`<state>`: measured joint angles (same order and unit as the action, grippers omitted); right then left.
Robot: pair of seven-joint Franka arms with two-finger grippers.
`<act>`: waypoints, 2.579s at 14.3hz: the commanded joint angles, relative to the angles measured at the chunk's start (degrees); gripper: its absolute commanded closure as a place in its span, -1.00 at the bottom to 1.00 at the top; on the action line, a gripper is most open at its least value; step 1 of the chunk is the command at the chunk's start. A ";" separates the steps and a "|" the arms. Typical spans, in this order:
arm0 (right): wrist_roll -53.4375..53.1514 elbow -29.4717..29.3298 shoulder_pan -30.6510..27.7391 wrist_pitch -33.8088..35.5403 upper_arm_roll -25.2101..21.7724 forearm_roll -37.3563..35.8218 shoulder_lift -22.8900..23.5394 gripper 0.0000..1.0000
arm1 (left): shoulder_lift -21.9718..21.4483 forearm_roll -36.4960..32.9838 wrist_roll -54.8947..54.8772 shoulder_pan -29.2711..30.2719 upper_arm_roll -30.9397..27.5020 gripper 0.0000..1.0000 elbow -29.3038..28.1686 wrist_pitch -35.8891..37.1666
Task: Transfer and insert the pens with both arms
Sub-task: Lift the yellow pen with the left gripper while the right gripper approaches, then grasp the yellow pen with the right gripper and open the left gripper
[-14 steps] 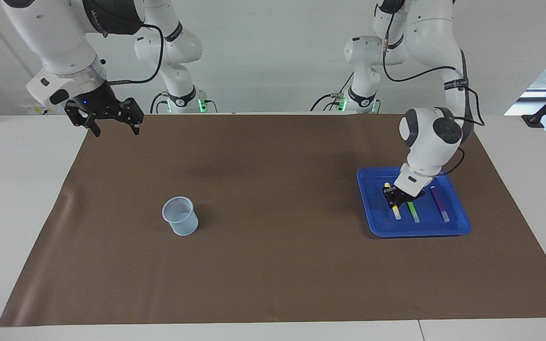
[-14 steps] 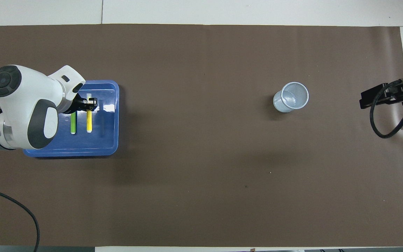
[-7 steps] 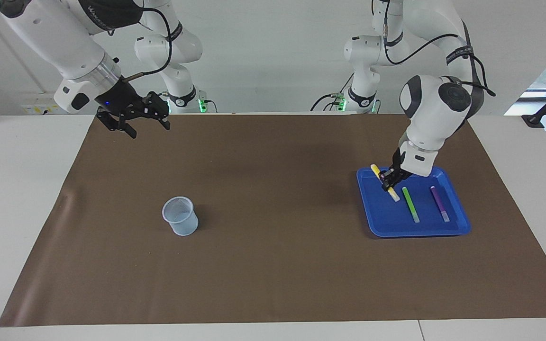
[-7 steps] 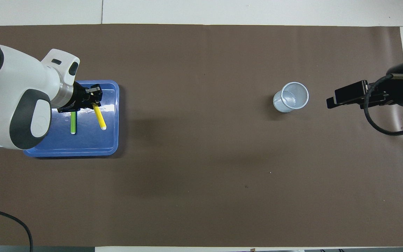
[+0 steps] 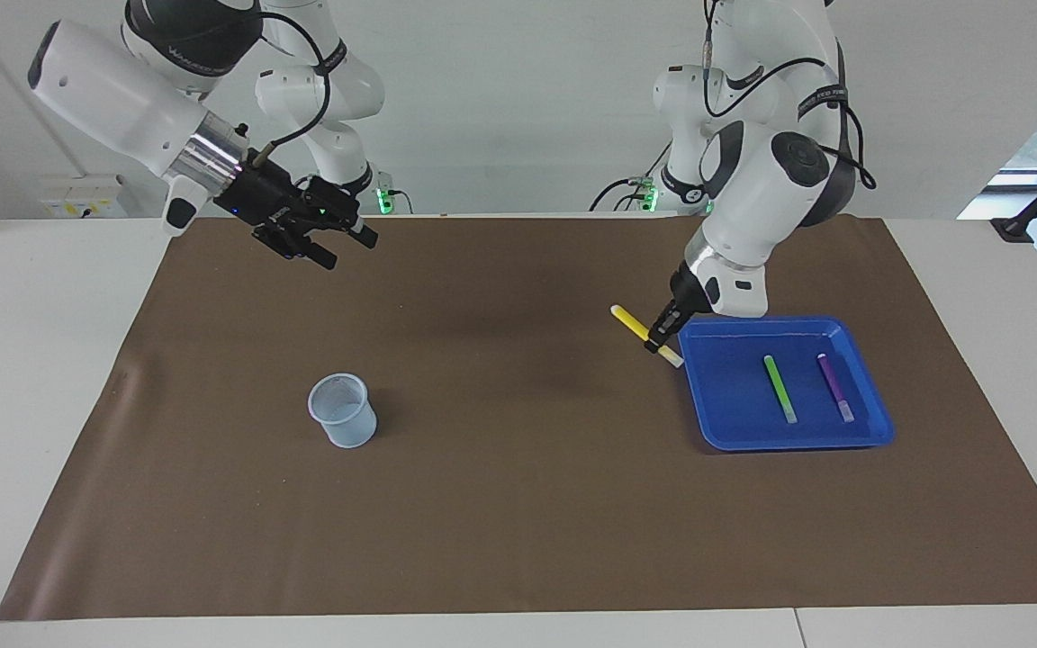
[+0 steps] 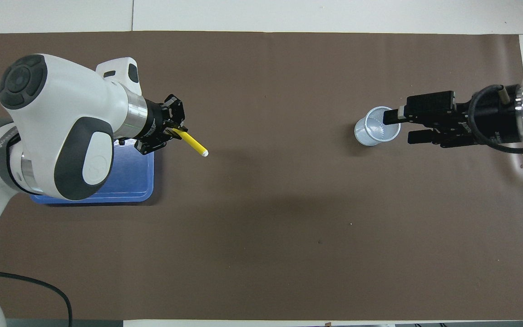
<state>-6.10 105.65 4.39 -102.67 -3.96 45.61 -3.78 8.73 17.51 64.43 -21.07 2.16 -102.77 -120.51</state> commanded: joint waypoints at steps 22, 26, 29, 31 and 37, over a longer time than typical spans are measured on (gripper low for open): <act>-1.81 11.69 11.07 -16.68 0.18 21.36 0.70 -0.76 | 4.19 7.98 34.54 -18.66 -0.76 1.00 5.47 -17.91; -1.46 11.69 10.99 -16.60 0.18 21.36 0.79 0.18 | 4.19 7.98 34.45 -18.92 -0.76 1.00 5.30 -18.09; -1.46 11.60 10.72 -16.33 0.18 21.36 0.79 1.00 | 4.10 7.89 34.45 -19.01 -0.76 1.00 5.30 -18.09; -1.46 11.60 10.63 -16.33 0.18 21.36 0.79 1.00 | 4.10 7.89 34.45 -18.92 -0.76 1.00 5.21 -18.09; -1.55 11.60 10.55 -16.33 0.18 21.36 0.79 1.00 | 4.10 7.71 33.58 -19.01 -0.76 1.00 5.21 -17.65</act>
<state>-8.76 117.77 15.39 -119.57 -4.03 65.79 -2.55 12.21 24.44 98.73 -38.77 1.78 -97.57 -138.47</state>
